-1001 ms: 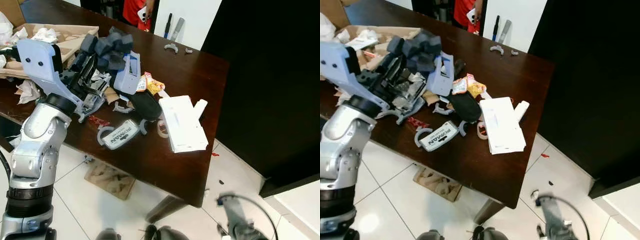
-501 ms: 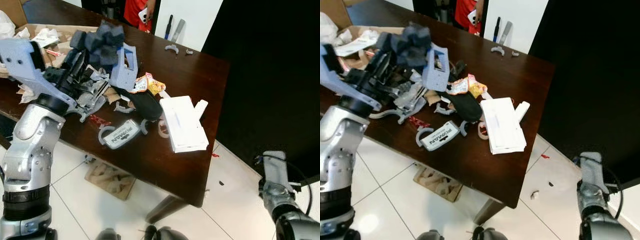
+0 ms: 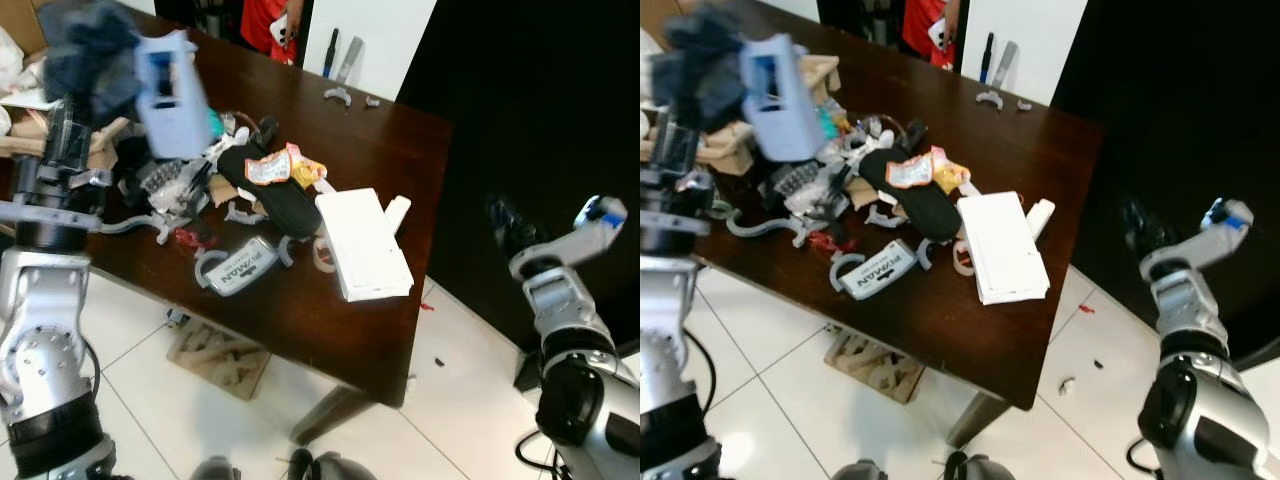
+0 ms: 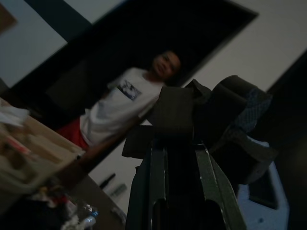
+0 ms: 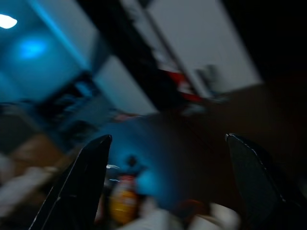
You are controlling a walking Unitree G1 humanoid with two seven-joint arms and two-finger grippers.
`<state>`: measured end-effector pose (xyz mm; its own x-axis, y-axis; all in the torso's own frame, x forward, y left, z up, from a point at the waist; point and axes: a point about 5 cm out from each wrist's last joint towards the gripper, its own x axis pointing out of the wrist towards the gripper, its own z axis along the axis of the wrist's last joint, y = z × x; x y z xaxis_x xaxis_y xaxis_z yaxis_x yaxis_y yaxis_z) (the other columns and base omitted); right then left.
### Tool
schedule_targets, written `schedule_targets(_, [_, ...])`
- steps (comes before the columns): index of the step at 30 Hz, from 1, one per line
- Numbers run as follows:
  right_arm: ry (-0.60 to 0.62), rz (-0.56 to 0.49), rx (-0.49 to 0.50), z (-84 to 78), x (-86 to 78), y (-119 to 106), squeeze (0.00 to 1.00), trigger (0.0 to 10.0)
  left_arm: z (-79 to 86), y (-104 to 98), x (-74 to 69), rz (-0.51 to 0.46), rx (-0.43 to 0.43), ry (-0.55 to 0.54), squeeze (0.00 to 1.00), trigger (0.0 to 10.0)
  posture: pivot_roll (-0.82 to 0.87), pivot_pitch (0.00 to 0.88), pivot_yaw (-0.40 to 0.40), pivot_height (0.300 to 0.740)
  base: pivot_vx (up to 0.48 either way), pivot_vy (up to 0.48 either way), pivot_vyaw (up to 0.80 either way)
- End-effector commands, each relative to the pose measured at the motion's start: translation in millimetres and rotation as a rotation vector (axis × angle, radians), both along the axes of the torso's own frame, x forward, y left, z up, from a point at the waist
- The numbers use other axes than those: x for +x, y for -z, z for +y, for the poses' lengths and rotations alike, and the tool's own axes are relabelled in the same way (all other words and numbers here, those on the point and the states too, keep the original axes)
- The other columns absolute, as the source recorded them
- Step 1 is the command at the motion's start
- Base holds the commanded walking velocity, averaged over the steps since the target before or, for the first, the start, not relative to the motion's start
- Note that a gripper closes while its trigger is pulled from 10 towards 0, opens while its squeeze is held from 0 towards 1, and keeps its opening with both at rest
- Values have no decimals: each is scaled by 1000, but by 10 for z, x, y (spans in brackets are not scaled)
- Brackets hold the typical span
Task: Picking trash to rubbish bin
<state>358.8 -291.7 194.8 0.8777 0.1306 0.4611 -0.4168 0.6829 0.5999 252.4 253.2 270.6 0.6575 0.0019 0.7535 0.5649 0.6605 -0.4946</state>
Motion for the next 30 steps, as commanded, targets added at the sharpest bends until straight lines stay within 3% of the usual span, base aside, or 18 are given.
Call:
schedule_targets(1, [-29, -34, 48, -36, -63, 67, 1000, 10000, 1, 24, -40, -25, -22, 34, 0, 10000, 225, 161, -144, 740, 0, 0, 0])
schedule_targets(7, [-270, -203, 67, 31, -207, 66, 1000, 10000, 99, 113, -87, -7, -49, 15, 0, 10000, 226, 173, -151, 740, 0, 0, 0])
schedule_targets(12, [-381, -215, 37, 120, -263, 120, 1000, 10000, 173, 166, -88, 18, -64, -26, 0, 10000, 222, 183, -154, 740, 0, 0, 0])
schedule_targets(13, [-446, -219, 31, 169, -299, 146, 725, 10000, 224, 195, -83, 29, -78, -49, 0, 10000, 221, 185, -155, 740, 0, 0, 0])
schedule_targets(15, [-446, -219, 31, 169, -299, 146, 725, 10000, 224, 195, -83, 29, -78, -49, 0, 10000, 221, 185, -155, 740, 0, 0, 0])
schedule_targets(16, [-509, -228, 30, 199, -341, 165, 322, 10000, 264, 212, -88, 32, -87, -60, 0, 10000, 218, 191, -154, 740, 0, 0, 0])
schedule_targets(17, [-509, -228, 30, 199, -341, 165, 322, 10000, 264, 212, -88, 32, -87, -60, 0, 10000, 218, 191, -154, 740, 0, 0, 0])
schedule_targets(18, [-608, -228, -3, 299, -383, 171, 0, 10000, 303, 221, -89, 33, -91, -67, 0, 10000, 214, 194, -154, 740, 0, 0, 0])
schedule_targets(19, [-678, -227, -23, 372, -412, 175, 0, 10000, 326, 224, -91, 32, -93, -69, 0, 10000, 214, 194, -154, 740, 0, 0, 0])
schedule_targets(22, [-678, -227, -23, 372, -412, 175, 0, 10000, 326, 224, -91, 32, -93, -69, 0, 10000, 214, 194, -154, 740, 0, 0, 0])
schedule_targets(24, [-847, -223, -150, 744, -451, 120, 0, 10000, 344, 239, -53, 38, -88, -64, 0, 10000, 203, 203, -154, 740, 0, 0, 0])
schedule_targets(25, [-847, -223, -150, 744, -451, 120, 0, 10000, 344, 239, -53, 38, -88, -64, 0, 10000, 203, 203, -154, 740, 0, 0, 0])
schedule_targets(26, [-884, -224, -197, 887, -455, 98, 0, 10000, 342, 248, -34, 42, -87, -60, 0, 10000, 203, 203, -154, 740, 0, 0, 0])
schedule_targets(27, [-884, -224, -197, 887, -455, 98, 0, 10000, 342, 248, -34, 42, -87, -60, 0, 10000, 203, 203, -154, 740, 0, 0, 0])
schedule_targets(28, [-882, -223, -236, 1018, -420, 79, 0, 10000, 328, 264, -4, 50, -87, -52, 0, 10000, 198, 206, -152, 740, 0, 0, 0])
schedule_targets(29, [-882, -223, -236, 1018, -420, 79, 0, 10000, 328, 264, -4, 50, -87, -52, 0, 10000, 198, 206, -152, 740, 0, 0, 0])
schedule_targets(30, [-868, -225, -274, 1125, -382, 67, 0, 10000, 302, 282, 33, 59, -88, -38, 0, 10000, 197, 206, -150, 740, 0, 0, 0])
